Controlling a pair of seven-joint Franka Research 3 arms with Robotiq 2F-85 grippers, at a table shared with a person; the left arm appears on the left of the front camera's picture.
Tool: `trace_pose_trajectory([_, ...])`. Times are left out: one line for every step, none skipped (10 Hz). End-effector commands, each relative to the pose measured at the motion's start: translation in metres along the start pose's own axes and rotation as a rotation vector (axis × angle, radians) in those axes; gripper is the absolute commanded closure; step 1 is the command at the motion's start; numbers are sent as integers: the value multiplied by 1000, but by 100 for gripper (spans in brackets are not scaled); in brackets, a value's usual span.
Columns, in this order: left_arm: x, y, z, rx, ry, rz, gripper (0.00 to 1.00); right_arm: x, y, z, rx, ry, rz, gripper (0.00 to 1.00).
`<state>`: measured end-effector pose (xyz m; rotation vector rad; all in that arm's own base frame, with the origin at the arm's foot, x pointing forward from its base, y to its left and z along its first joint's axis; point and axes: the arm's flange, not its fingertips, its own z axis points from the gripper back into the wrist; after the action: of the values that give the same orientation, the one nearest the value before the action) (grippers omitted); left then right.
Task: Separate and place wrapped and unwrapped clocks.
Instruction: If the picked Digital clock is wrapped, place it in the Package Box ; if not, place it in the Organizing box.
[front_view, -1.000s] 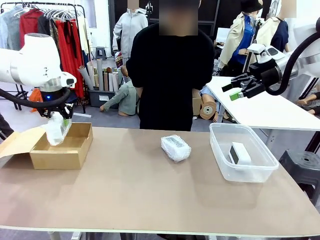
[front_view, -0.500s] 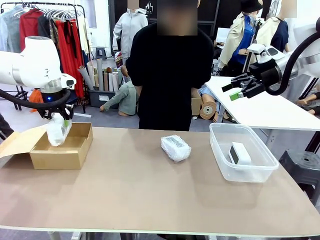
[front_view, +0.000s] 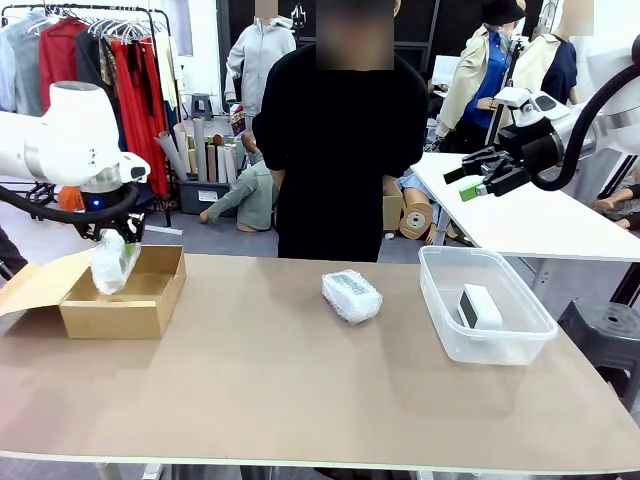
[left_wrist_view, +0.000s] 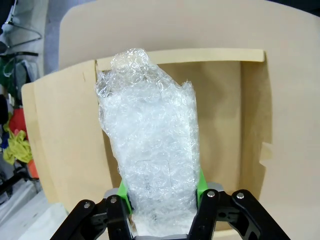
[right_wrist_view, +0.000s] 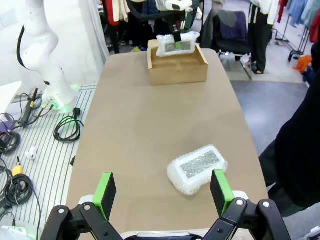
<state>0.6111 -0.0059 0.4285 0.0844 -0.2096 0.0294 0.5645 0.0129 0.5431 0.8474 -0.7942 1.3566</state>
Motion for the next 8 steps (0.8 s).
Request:
trace_pose_trajectory([-4,9,-15,25,-8,-5,100,1,0,0,-2,3,3,0])
trace_pose_trajectory([-6,8,-22,19,10,-5,100,1,0,0,-2,3,3,0])
trace_pose_trajectory([-9,9,-26,21,27,-16,100,1,0,0,-2,3,3,0])
trace_pose_trajectory([-10,11,-31,31,41,-30,100,1,0,0,-2,3,3,0])
trace_pose_trajectory([-12,9,-37,38,51,-35,100,1,0,0,-2,3,3,0])
trace_pose_trajectory([-12,8,-45,49,61,-48,100,1,0,0,-2,3,3,0])
trace_pose_trajectory([-11,9,-52,53,75,-62,100,1,0,0,-2,3,3,0])
trace_pose_trajectory([-11,9,-58,51,85,-65,100,1,0,0,-2,3,3,0])
